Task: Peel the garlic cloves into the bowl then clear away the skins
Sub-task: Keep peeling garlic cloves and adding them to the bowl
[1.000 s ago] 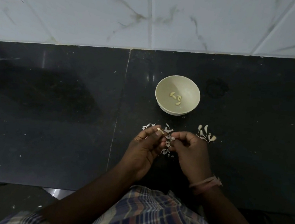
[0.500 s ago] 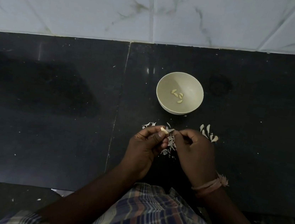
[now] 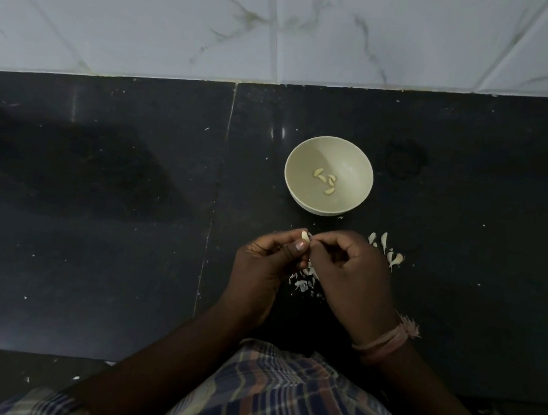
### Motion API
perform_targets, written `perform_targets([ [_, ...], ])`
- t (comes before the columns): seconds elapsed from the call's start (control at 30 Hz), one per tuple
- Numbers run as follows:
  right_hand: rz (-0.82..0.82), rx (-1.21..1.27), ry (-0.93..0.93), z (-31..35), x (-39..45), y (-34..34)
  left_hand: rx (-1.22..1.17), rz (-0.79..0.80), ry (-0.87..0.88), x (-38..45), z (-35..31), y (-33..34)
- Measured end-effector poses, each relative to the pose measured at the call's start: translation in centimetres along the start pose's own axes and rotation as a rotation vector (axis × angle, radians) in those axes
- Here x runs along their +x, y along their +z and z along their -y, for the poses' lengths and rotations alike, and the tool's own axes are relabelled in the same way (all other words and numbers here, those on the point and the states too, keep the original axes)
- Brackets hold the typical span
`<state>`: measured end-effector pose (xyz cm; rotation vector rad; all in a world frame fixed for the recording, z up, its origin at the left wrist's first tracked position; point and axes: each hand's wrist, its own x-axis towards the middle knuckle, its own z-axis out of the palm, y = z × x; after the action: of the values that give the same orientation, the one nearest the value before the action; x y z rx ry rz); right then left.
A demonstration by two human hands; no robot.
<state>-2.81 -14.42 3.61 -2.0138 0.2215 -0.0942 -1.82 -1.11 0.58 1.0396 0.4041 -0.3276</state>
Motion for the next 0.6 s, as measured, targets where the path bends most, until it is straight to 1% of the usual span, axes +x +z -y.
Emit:
perform_targets([
  [0.13, -0.034, 0.018, 0.038, -0.1, 0.1, -0.5, 0.085, 0.014, 0.063, 0.0, 0.3, 0.2],
  [0.33, 0.003, 0.035, 0.102, 0.0, 0.2, -1.1, 0.208, 0.056, 0.110, -0.5, -0.3, 0.4],
  [0.5, 0.105, 0.089, 0.140, 0.3, 0.2, -1.3, 0.244, 0.063, 0.149, -0.8, -0.6, 0.4],
  [0.6, 0.124, 0.115, 0.139, 0.5, 0.1, -1.5, 0.270, 0.056, 0.168, -1.0, -0.7, 0.2],
])
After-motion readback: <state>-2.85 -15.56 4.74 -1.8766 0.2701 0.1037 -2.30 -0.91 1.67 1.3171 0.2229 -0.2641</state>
